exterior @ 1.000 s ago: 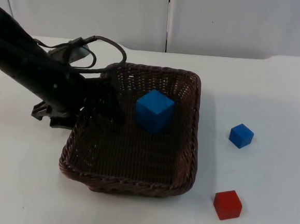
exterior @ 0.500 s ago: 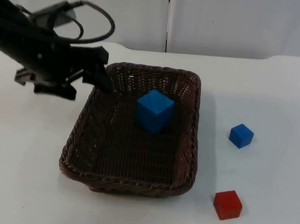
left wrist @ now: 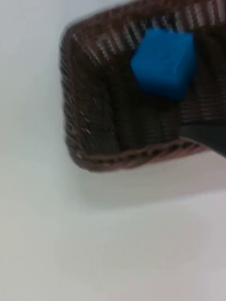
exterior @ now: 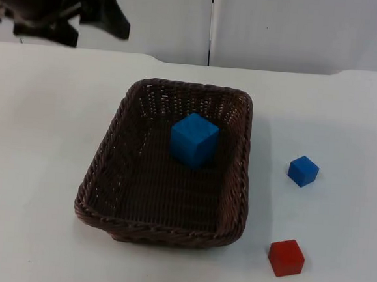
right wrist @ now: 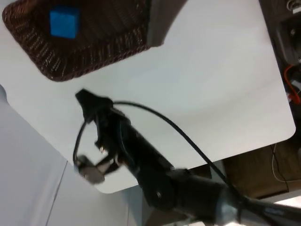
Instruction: Pick up the basket with the left hand and place the largest block into the basket with the right hand.
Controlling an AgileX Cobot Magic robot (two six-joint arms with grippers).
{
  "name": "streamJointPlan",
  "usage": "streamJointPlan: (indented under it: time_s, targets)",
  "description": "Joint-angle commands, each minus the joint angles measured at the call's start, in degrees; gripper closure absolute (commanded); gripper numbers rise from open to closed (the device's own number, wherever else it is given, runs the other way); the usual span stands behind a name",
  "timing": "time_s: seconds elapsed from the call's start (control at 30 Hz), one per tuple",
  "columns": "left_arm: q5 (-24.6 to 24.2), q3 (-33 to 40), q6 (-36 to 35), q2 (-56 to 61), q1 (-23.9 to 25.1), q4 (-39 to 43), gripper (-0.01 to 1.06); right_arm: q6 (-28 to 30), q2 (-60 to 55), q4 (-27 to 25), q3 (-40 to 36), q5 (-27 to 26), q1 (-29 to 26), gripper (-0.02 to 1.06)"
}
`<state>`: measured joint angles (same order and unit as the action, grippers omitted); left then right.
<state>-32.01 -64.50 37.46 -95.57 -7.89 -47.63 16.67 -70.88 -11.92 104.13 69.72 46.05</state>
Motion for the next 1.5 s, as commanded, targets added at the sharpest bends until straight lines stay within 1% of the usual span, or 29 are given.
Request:
streamJointPlan:
  time_s: [0.0, 0.03, 0.07, 0.1, 0.17, 0.2, 0.23, 0.37, 0.4, 0.53, 0.57, 0.6, 0.73, 0.77, 0.9, 0.93, 1.03, 1.07, 1.13, 1.27, 1.33, 1.47]
  targets:
    - [-2.0, 0.0, -0.5, 3.7, -0.1, 1.4, 0.32, 0.5, 3.0, -0.1, -2.9, 0.2, -0.1, 0.21]
    - [-3.1, 0.0, -0.5, 5.4, -0.1, 1.8, 0.32, 0.5, 4.6, -0.1, -4.9, 0.2, -0.1, 0.21]
    - [-3.1, 0.0, -0.5, 5.4, -0.1, 1.8, 0.32, 0.5, 4.6, -0.1, -4.9, 0.2, -0.1, 0.21]
    - [-4.3, 0.0, -0.5, 7.1, -0.1, 2.1, 0.32, 0.5, 6.7, -0.1, -8.1, 0.0, -0.1, 0.21]
    - [-6.5, 0.0, -0.5, 9.9, -0.1, 2.2, 0.32, 0.5, 10.7, 0.0, -13.1, -3.6, -0.1, 0.21]
    - [-8.0, 0.0, -0.5, 11.8, -0.1, 2.3, 0.32, 0.5, 13.9, 0.0, -17.0, -6.5, -0.1, 0.21]
    - [-8.0, 0.0, -0.5, 11.8, -0.1, 2.3, 0.32, 0.5, 13.9, 0.0, -17.0, -6.5, -0.1, 0.21]
    - [-10.3, 0.3, -0.7, 17.0, -0.1, 2.6, 0.32, -0.2, 21.4, 0.0, -25.7, -12.2, -0.1, 0.21]
    - [-10.3, 0.3, -0.7, 17.0, -0.1, 2.6, 0.32, -0.2, 21.4, 0.0, -25.7, -12.2, -0.1, 0.21]
    - [-10.7, 2.8, -0.7, 22.9, -0.1, 2.6, 0.32, -0.8, 27.0, -0.2, -31.4, -13.3, -0.1, 0.21]
    - [-10.5, 4.3, -0.7, 25.0, -0.1, 2.6, 0.32, -0.9, 28.0, -0.1, -32.4, -13.3, -0.1, 0.21]
    - [-10.5, 4.3, -0.7, 25.0, -0.1, 2.6, 0.32, -0.9, 28.0, -0.1, -32.4, -13.3, -0.1, 0.21]
    - [-9.9, 10.3, 1.1, 32.1, -0.1, 2.7, 0.32, -1.4, 31.1, -0.1, -36.2, -13.7, -0.1, 0.21]
    - [-9.9, 10.3, 1.1, 32.1, -0.1, 2.7, 0.32, -1.4, 31.1, -0.1, -36.2, -13.7, -0.1, 0.21]
    - [-7.9, 17.1, 2.9, 41.1, -0.1, 2.7, 0.32, -1.6, 33.5, -0.1, -39.8, -14.0, -0.1, 0.21]
    - [-7.9, 17.1, 2.9, 41.1, -0.1, 2.7, 0.32, -1.6, 33.5, -0.1, -39.8, -14.0, -0.1, 0.21]
    - [-7.1, 20.8, 2.9, 47.7, -0.1, 3.1, 0.32, -1.6, 35.5, -0.1, -41.7, -14.5, -0.1, 0.21]
    - [-7.6, 21.6, 2.9, 49.7, -0.1, 3.3, 0.32, -1.7, 36.7, -0.1, -42.9, -14.7, -0.1, 0.21]
    - [-7.9, 22.2, 2.9, 51.6, -0.1, 3.4, 0.32, -1.9, 37.8, -0.1, -43.6, -14.6, -0.1, 0.21]
    - [-8.8, 24.9, 2.7, 58.7, -0.1, 3.2, 0.32, -2.3, 42.6, -0.1, -48.3, -14.6, -0.1, 0.21]
    - [-8.9, 25.4, 2.6, 60.1, -0.1, 3.2, 0.32, -2.9, 44.0, -0.1, -49.4, -14.9, -0.1, 0.21]
    - [-10.3, 26.2, 1.2, 65.5, -0.1, 4.0, 0.32, -5.0, 49.5, -0.1, -54.1, -15.8, -0.1, 0.21]
